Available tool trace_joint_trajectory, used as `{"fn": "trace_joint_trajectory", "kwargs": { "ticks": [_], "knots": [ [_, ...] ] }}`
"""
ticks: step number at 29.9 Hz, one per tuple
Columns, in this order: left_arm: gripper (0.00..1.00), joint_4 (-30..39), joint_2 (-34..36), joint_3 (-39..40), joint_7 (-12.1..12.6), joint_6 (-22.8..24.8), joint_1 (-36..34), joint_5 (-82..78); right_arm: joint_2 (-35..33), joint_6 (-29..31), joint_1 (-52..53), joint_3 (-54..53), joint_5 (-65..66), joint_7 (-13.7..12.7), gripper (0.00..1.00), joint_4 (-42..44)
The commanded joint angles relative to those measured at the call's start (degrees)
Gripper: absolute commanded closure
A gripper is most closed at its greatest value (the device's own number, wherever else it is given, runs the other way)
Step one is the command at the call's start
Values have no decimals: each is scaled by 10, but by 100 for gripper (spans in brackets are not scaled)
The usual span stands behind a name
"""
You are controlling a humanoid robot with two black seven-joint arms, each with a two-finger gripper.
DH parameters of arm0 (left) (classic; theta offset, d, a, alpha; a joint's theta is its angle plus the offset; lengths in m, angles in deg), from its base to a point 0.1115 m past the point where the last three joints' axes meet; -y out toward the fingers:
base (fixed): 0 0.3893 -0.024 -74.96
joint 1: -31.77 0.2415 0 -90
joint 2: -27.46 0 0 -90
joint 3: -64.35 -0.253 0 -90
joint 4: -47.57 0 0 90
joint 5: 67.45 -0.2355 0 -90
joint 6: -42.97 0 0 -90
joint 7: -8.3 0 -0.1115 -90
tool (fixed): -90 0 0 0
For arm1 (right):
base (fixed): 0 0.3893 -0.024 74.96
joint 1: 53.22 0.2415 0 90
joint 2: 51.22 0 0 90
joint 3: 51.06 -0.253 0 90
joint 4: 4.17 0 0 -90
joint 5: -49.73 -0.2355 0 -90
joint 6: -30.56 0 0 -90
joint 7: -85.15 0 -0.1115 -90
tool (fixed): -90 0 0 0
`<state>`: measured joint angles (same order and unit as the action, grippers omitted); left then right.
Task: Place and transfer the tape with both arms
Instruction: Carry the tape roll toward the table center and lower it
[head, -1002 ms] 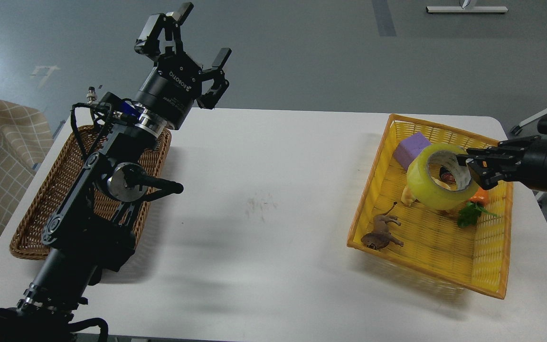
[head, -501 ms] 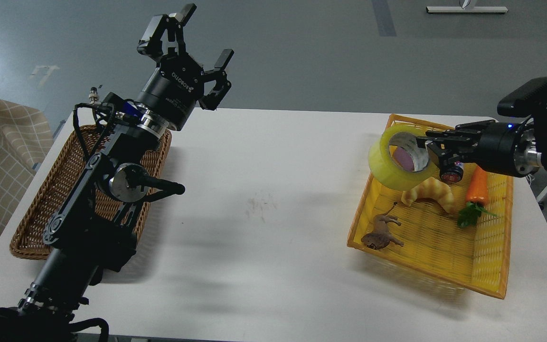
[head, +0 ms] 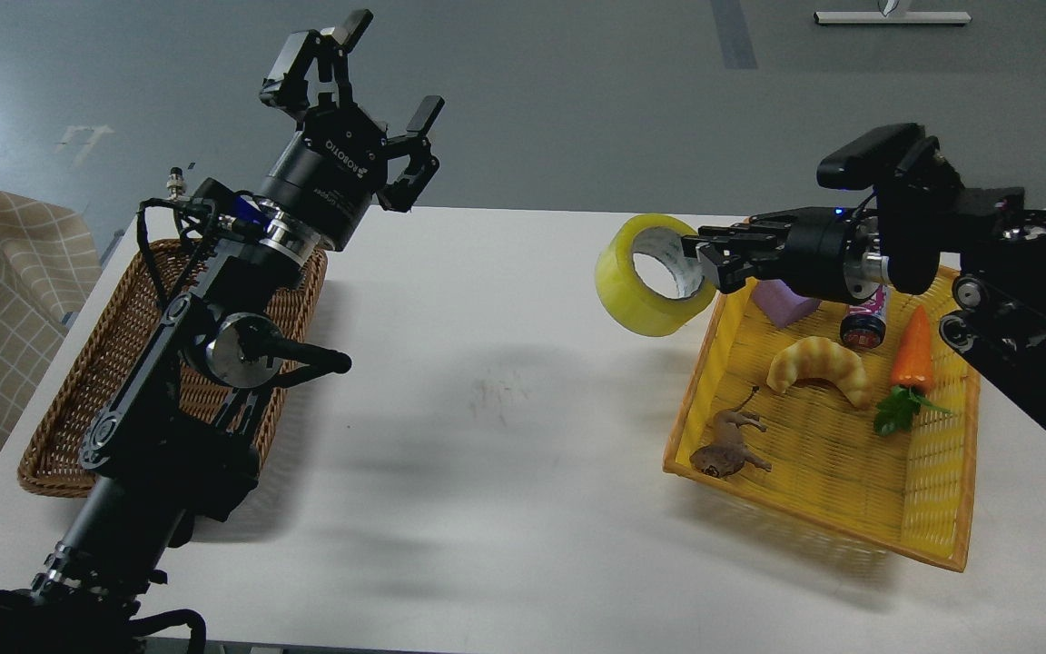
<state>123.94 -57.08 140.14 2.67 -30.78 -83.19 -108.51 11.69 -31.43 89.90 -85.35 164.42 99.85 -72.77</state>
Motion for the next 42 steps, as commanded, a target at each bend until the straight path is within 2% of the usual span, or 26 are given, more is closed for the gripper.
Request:
{"fn": "trace_joint_trajectory", "kwargs": {
  "ticks": [1,8,16,26,33,42],
  "knots": [
    [2,0,3,2,0,0,-1,0,54,0,14,25,4,-2,99,35],
    [2,0,11,4,-1,0,0,1,145,0,14,31,35,-4,100,95],
    [2,0,12,6,-1,0,0,2,196,0,12,79,39,-13,100,125],
    [2,1,15,9,-1,1,0,2,222,0,12,84,39,-17,99,152],
    [2,2,17,10,-1,1,0,3,221,0,8,84,39,-22,92,161],
    [2,2,21,11,-1,1,4,3,223,0,6,83,38,-23,90,161]
  ]
}}
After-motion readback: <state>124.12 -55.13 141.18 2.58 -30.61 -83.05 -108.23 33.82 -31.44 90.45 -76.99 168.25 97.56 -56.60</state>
